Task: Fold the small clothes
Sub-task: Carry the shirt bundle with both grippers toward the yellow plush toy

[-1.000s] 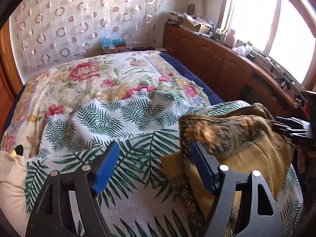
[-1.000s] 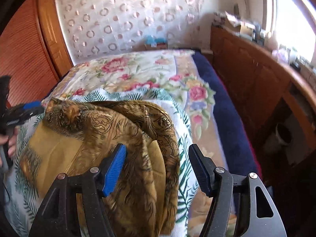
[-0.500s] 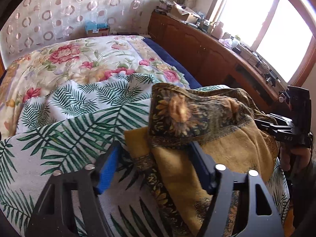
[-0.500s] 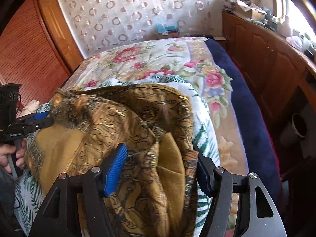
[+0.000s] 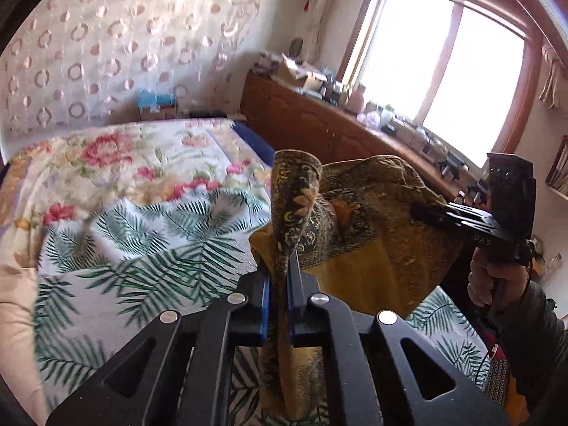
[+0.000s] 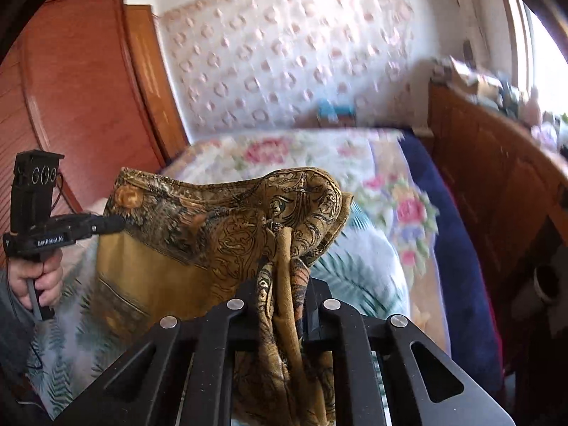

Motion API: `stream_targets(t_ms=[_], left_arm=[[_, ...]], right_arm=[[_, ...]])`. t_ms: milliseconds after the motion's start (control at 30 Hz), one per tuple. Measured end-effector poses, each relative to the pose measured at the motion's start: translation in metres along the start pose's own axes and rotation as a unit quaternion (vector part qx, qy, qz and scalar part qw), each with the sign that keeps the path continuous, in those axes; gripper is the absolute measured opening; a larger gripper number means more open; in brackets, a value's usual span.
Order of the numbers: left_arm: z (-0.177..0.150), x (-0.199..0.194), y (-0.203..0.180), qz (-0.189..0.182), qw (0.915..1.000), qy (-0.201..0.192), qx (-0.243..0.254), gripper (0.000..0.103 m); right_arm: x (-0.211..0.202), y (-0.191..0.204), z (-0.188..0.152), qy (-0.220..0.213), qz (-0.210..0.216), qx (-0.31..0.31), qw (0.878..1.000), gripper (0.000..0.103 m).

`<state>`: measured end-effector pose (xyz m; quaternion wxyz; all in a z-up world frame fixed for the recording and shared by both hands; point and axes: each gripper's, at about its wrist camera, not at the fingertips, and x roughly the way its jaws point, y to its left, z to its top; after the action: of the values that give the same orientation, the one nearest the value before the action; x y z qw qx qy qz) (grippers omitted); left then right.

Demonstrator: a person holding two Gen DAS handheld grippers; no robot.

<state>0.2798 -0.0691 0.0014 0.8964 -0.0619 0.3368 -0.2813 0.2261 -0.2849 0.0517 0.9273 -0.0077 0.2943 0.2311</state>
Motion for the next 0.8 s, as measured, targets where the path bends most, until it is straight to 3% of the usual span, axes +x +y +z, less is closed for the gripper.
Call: stream_targets(t_ms=[167,333,567,800], left_arm=[[-0.007,-0.071,0.020,0.035,0.9976,-0.057,-0.018,0.008],[-0.031,-0.136,0.056,0.109,0.9886,-0.095,-0.043,0.008],[-0.082,-0.193,0.113,0.192,0.9669,-0.123,-0.115,0.008],[-0.150,-0.217,0.152,0.232,0.9398,-0.145,-0.205,0.008]], right_arm=[[0.003,0.045,0.026,-0.029,0.039,-0.041,0.998,0.012],[0.035,0.096,0.058,-0.034,0.094,-0.095,0.990,0.012],[0.102,0.199,0.107,-0.020,0.155,-0.191,0.969,0.012],[0.171,0.288,0.136,-0.010,0.200,-0.284,0.938,0.012]])
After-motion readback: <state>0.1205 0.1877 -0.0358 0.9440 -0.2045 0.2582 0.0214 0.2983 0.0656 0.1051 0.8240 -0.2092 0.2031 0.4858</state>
